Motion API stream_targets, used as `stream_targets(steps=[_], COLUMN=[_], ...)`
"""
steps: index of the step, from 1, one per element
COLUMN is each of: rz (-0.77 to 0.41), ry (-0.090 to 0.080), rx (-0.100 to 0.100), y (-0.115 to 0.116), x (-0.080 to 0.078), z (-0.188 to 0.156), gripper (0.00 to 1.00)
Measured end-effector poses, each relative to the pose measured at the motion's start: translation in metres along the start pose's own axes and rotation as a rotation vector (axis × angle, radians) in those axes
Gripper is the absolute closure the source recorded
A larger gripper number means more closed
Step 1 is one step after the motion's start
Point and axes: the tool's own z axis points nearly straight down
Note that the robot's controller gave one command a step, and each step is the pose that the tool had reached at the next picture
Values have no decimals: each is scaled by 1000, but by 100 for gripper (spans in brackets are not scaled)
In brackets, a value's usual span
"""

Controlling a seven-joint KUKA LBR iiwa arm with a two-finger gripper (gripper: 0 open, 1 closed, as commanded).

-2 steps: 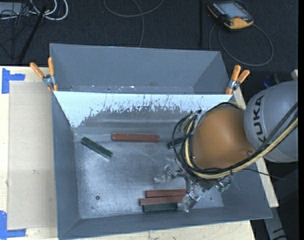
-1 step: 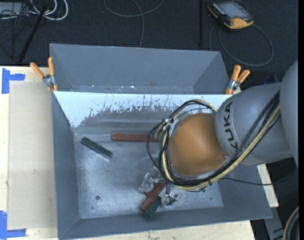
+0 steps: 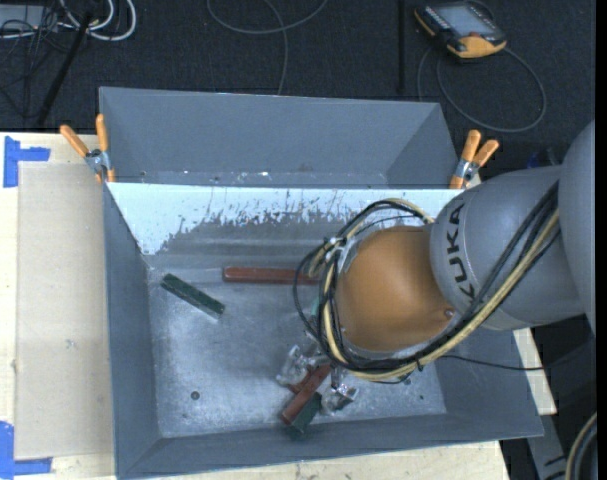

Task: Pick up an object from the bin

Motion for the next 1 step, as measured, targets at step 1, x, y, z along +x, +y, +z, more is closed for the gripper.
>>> stream_targets(steps=[1], rz=[-312], ry=[9], rx=[-11], y=[-17], x=[-34], z=[-169], gripper=[100])
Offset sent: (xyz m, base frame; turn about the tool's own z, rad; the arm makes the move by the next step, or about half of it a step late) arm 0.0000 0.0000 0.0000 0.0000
